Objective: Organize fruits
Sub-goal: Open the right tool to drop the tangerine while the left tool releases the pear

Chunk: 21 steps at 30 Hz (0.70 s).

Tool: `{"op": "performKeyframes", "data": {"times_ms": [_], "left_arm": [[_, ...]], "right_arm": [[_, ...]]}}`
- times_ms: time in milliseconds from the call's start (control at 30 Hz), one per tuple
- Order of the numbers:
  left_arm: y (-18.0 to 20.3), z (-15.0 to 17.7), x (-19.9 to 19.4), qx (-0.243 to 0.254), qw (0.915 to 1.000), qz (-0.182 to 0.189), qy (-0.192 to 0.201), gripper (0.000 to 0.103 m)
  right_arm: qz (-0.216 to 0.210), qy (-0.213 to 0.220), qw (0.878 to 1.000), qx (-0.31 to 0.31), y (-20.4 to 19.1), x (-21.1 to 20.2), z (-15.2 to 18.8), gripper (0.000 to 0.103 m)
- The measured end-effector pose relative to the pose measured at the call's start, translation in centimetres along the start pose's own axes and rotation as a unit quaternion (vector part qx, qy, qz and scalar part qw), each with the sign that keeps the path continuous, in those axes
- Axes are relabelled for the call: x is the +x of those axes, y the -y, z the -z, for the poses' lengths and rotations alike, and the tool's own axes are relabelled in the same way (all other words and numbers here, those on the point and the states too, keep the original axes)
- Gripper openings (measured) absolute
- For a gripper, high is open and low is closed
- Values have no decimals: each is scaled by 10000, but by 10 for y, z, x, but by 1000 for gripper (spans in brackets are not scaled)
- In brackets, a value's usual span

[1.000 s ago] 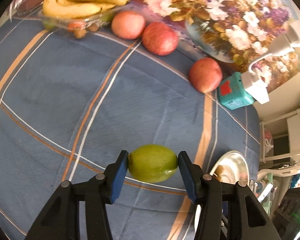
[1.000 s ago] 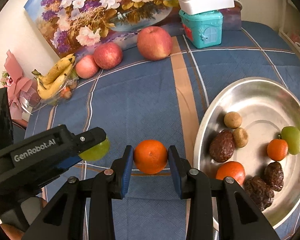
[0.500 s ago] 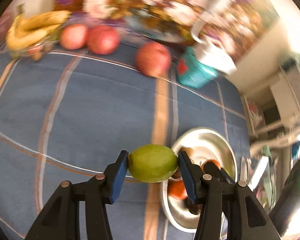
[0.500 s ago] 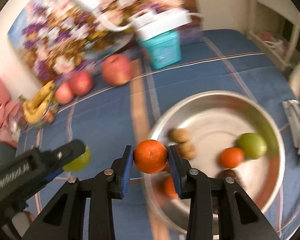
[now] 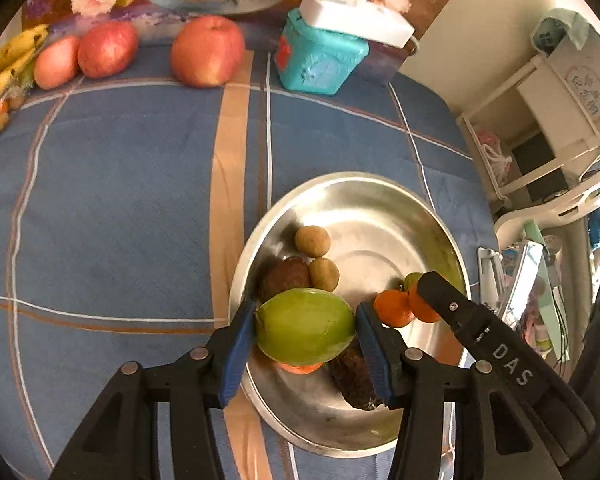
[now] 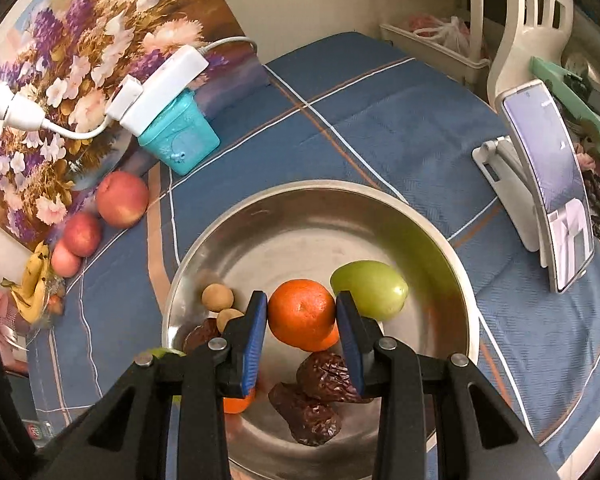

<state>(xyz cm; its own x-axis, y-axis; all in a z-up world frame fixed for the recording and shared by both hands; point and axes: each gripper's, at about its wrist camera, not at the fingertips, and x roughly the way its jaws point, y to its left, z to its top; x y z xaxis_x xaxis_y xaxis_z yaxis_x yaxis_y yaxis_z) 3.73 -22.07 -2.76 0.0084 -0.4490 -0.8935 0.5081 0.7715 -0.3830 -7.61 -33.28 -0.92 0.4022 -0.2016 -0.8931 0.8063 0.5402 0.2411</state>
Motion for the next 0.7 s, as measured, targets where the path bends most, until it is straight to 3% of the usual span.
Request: {"op": "performKeyframes", "data": {"times_ms": [200,367,567,700], "left_arm": [[-9,2,4,-187,9996,128,-145,61],[-19,2,2,-374,9981,441,-207,67],[-25,5,-7,-391,9979,478,-173,71],[-29,5,-9,-497,9970,559,-179,74]], "right_arm": [[-150,-88,9998,92,3,2,2,38],[-184,-120,9996,183,4,2,1,38],[-173,-84,9997,148,4,-1,2,39],[-149,-39,9997,173,5,-4,2,48]]}}
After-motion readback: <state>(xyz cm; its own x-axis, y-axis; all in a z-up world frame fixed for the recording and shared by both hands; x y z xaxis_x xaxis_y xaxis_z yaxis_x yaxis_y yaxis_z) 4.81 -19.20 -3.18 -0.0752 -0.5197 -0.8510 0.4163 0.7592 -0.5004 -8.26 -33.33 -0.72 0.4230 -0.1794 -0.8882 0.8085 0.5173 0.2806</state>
